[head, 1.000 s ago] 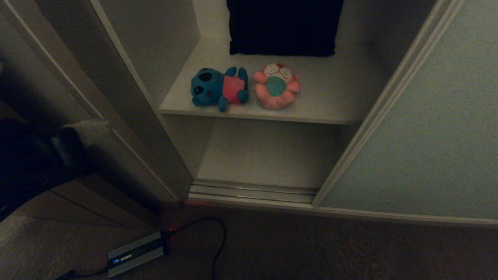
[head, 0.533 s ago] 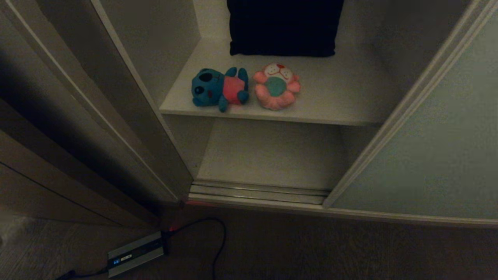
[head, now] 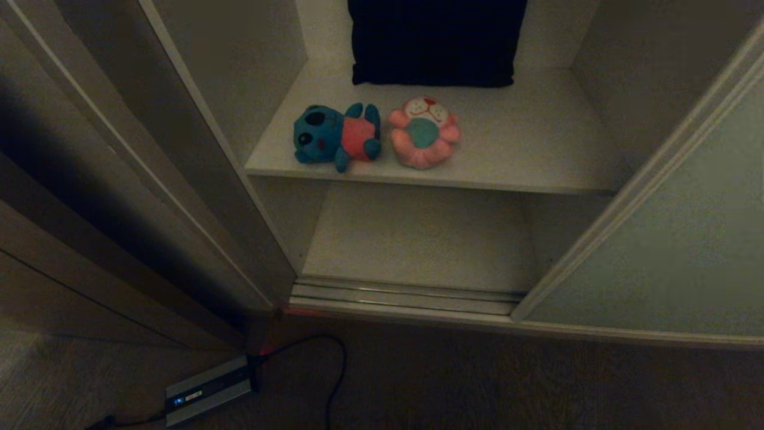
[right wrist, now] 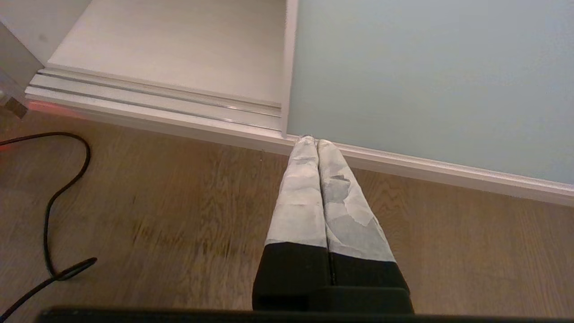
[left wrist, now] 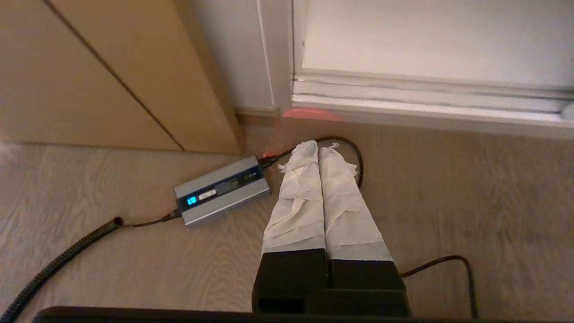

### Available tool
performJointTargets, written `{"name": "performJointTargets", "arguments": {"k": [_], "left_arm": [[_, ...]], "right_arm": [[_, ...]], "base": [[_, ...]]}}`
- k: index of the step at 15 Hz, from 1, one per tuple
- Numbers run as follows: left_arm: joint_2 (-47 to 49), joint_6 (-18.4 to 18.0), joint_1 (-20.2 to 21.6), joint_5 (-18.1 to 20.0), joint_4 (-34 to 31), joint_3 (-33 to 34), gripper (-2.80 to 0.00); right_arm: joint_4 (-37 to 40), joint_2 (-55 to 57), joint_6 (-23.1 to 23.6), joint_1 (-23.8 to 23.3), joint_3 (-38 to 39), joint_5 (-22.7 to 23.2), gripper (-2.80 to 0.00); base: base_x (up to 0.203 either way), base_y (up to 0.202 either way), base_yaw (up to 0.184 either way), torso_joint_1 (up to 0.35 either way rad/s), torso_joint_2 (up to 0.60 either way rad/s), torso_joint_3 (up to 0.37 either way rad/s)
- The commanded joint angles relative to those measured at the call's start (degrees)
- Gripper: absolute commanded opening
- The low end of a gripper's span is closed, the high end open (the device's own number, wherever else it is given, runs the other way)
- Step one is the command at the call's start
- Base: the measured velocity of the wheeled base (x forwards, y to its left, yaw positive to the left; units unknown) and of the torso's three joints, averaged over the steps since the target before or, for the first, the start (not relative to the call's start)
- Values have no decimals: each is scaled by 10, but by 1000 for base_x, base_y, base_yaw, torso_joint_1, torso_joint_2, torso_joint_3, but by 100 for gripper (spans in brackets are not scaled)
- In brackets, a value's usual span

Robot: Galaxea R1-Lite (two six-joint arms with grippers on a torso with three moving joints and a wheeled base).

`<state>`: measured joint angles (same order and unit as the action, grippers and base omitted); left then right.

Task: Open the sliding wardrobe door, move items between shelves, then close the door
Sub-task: Open the door

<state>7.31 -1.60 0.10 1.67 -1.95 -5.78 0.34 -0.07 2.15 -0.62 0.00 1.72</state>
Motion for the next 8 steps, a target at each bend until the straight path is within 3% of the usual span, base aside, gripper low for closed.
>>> {"name": "performJointTargets", "arguments": {"k": [1, 4, 8], "left_arm": [[-74, -5, -1, 2, -23, 29, -280], [-74, -5, -1, -16, 18, 56, -280], [-74, -2, -1, -17, 21, 58, -280]], "right_arm": [[0, 1, 1, 0, 3, 0, -280], [0, 1, 1, 0, 2, 0, -280], [0, 1, 1, 0, 3, 0, -280]], "base": [[0, 0, 0, 0, 0, 0], [0, 0, 0, 0, 0, 0], [0, 0, 0, 0, 0, 0]]}}
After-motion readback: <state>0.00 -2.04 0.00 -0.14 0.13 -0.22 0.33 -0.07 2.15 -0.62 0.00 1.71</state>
